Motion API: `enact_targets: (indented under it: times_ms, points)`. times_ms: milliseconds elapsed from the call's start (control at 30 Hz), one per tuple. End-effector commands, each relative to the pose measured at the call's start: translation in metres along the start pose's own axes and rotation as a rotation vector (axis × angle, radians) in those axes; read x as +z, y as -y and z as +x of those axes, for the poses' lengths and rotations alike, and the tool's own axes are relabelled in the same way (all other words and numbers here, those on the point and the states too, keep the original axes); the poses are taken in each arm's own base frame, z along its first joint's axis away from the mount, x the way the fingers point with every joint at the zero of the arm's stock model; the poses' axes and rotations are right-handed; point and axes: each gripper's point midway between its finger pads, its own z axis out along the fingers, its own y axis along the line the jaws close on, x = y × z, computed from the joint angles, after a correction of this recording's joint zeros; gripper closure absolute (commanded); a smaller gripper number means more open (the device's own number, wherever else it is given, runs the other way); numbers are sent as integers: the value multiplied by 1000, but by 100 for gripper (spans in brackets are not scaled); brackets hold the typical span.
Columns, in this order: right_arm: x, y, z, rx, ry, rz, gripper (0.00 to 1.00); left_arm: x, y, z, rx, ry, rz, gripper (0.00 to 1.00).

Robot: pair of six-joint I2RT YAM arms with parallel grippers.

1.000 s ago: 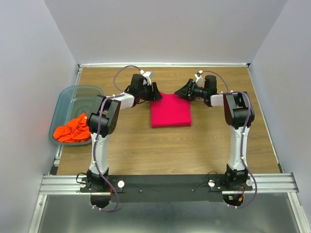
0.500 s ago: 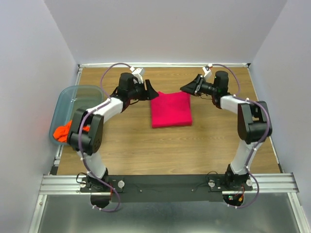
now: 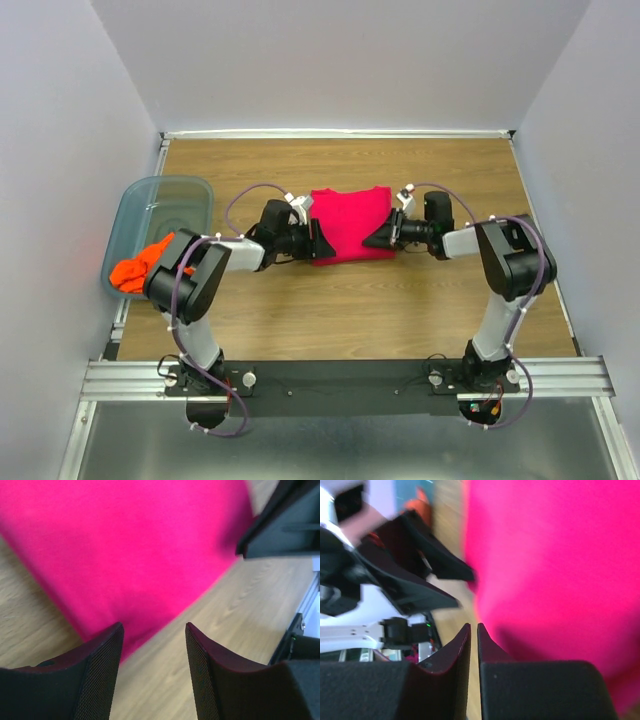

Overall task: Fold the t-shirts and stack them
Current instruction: Fold the tshirt

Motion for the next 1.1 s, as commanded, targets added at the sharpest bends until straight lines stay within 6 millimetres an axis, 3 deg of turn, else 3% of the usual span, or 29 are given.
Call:
enact_targets:
  times_ms: [0, 167, 267, 433, 500, 567, 600, 633, 700, 733, 767, 800, 833, 900, 933, 967, 1000, 1033, 1067]
  points:
    - [-5, 47, 22, 19, -28, 48, 84, 12, -21, 3, -73, 12, -25, 40]
    - [-29, 93, 19, 94, 33, 107, 86, 5, -37, 8, -136, 30, -76, 40]
    - [-34, 100, 21, 101, 32, 105, 86, 1, -40, 14, -154, 22, -86, 40]
    - [-40, 83, 15, 84, 56, 96, 83, -5, -38, 20, -158, 14, -78, 40]
    - [-45, 58, 0, 41, 88, 70, 80, -11, -28, 13, -150, 22, -61, 39]
    - [-49, 41, -13, 19, 101, 62, 79, -14, -16, -6, -127, 49, -49, 38]
    - [-50, 22, -34, -43, 127, 44, 79, -19, -12, -15, -113, 62, -59, 38]
    - [-52, 16, -41, -45, 132, 47, 78, -20, -1, -36, -86, 99, -45, 38]
    - [-51, 2, -63, -72, 155, 34, 77, -24, 7, -59, -63, 134, -42, 37]
    - [-50, -12, -86, -112, 181, 15, 75, -26, 10, -72, -50, 154, -36, 37]
    - [-49, -15, -96, -119, 192, 11, 75, -28, 16, -98, -21, 197, -24, 37]
    - [-43, -6, -103, -96, 191, 19, 75, -23, 11, -105, -18, 196, -28, 37]
    - [-41, -15, -125, -131, 217, 8, 75, -15, 5, -121, -5, 202, -34, 37]
    - [-35, -6, -144, -120, 246, 27, 74, -5, 2, -137, 9, 204, -24, 37]
    - [-25, 15, -146, -76, 231, 39, 74, -2, 7, -159, 34, 231, -5, 38]
    - [-21, 11, -164, -95, 249, 26, 74, 14, -8, -156, 25, 202, -14, 38]
    - [-11, 34, -164, -39, 235, 40, 74, 19, -3, -173, 45, 208, 6, 38]
    - [-12, 28, -171, -53, 247, 34, 74, 29, -18, -159, 23, 164, -15, 38]
    - [-5, 43, -176, -34, 246, 44, 74, 42, -28, -165, 26, 156, -23, 38]
